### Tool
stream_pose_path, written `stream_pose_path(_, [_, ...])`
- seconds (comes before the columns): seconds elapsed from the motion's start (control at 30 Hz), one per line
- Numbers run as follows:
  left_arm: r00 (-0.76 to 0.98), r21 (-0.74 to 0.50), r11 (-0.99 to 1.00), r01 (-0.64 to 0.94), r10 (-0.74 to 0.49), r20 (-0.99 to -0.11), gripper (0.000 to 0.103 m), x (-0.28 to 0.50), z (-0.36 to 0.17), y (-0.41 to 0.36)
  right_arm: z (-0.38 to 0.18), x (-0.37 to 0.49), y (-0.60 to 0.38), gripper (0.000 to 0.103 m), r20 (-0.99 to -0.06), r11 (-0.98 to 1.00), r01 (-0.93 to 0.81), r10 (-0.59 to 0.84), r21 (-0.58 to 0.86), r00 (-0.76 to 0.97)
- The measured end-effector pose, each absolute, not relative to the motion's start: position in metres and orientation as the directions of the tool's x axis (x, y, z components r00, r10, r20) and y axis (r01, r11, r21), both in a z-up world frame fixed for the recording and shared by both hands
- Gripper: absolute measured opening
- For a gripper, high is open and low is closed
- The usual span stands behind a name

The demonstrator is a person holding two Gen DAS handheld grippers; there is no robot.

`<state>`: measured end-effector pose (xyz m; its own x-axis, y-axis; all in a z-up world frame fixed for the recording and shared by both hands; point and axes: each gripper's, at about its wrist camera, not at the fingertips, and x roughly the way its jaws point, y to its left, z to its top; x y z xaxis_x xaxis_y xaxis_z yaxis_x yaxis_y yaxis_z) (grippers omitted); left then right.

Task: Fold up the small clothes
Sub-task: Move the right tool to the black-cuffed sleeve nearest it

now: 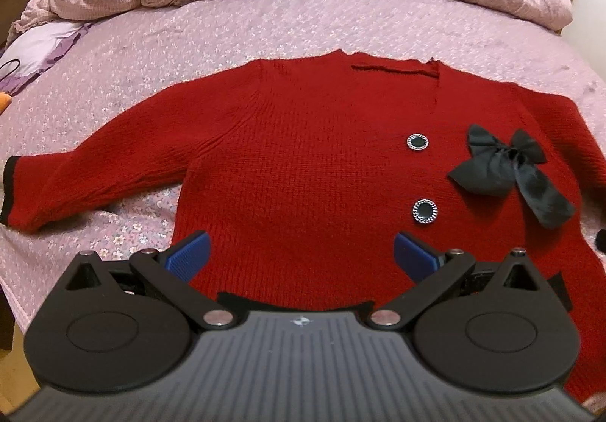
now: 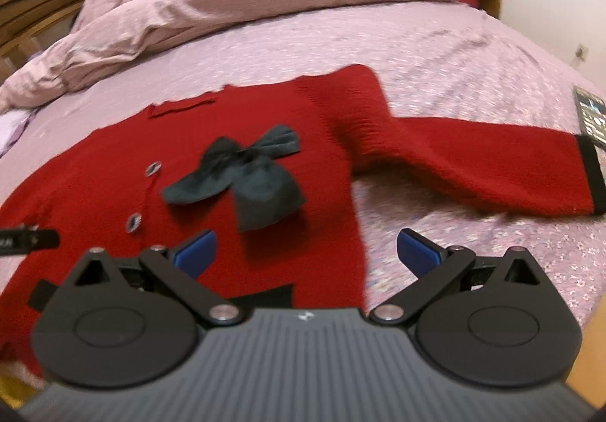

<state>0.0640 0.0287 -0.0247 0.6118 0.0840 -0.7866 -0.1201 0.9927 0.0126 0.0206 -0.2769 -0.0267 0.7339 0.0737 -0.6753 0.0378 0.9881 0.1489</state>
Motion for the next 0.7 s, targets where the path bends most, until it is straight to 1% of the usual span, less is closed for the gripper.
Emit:
stream_pose_path(0.3, [0.581, 0.026, 0.992, -0.124, 0.093, -0.809, 0.103, 0.086, -0.035, 0.025, -0.032, 0.039, -0.317, 0.103, -0.673, 0.978, 0.132, 0.013, 0.164, 0.739])
stream_pose_path(0.37, [0.575, 0.028, 0.992, -0.124, 0.095, -0.813, 0.103, 0.089, -0.037, 0.024, -0.035, 0.042, -0.328, 0.103, -0.678, 0.966, 0.154, 0.028, 0.207, 0.734])
stream_pose_path(0.53, [0.556, -0.003, 0.993, -0.12, 0.064, -0.828, 0.103, 0.095, -0.043, 0.023, -0.043, 0.049, -0.357, 0.103, -0.672, 0.905, 0.199, 0.118, 0.375, 0.731])
stream_pose_path(0.7, [0.548, 0.007, 0.993, -0.119, 0.072, -0.833, 0.103, 0.095, -0.05, 0.02, -0.046, 0.054, -0.374, 0.103, -0.678, 0.87, 0.297, 0.056, 0.393, 0.733])
